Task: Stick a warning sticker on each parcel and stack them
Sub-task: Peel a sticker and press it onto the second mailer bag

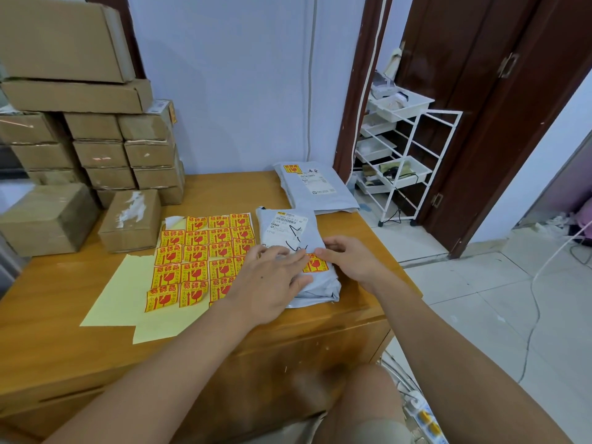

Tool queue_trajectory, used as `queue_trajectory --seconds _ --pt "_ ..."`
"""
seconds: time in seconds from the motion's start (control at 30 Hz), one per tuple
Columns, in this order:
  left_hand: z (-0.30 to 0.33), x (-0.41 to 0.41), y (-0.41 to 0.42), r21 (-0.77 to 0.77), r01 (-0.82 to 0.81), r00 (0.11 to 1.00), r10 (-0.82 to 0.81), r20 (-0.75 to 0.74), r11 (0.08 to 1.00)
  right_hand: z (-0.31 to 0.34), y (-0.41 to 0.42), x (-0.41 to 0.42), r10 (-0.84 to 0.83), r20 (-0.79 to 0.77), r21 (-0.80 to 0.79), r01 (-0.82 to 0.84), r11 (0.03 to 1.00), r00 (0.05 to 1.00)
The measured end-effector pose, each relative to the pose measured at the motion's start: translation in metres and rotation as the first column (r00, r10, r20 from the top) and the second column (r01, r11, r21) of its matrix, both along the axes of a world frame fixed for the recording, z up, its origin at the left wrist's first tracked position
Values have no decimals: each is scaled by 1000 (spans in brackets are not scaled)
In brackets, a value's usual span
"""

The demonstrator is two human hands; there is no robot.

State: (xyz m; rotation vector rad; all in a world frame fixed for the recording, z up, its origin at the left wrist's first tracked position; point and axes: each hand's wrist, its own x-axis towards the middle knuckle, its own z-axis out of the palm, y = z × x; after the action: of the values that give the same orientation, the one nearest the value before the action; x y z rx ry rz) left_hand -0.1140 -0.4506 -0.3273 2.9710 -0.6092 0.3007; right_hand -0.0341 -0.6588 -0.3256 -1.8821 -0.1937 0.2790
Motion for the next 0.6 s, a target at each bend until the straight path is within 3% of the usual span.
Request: queue_trajectory --seconds 0.2,0.4,0.6 --pt "5 -6 -1 79 5 997 1 -81 997 6 -3 -5 102 -17 -49 -103 993 995" --pt "8 -6 0 61 21 989 -12 -149 998 9 -20 -13 255 -66 20 -255 967 965" --pt "10 -3 11 35 114 964 -102 -246 993 10 -15 -17 215 -62 -3 -216 976 975"
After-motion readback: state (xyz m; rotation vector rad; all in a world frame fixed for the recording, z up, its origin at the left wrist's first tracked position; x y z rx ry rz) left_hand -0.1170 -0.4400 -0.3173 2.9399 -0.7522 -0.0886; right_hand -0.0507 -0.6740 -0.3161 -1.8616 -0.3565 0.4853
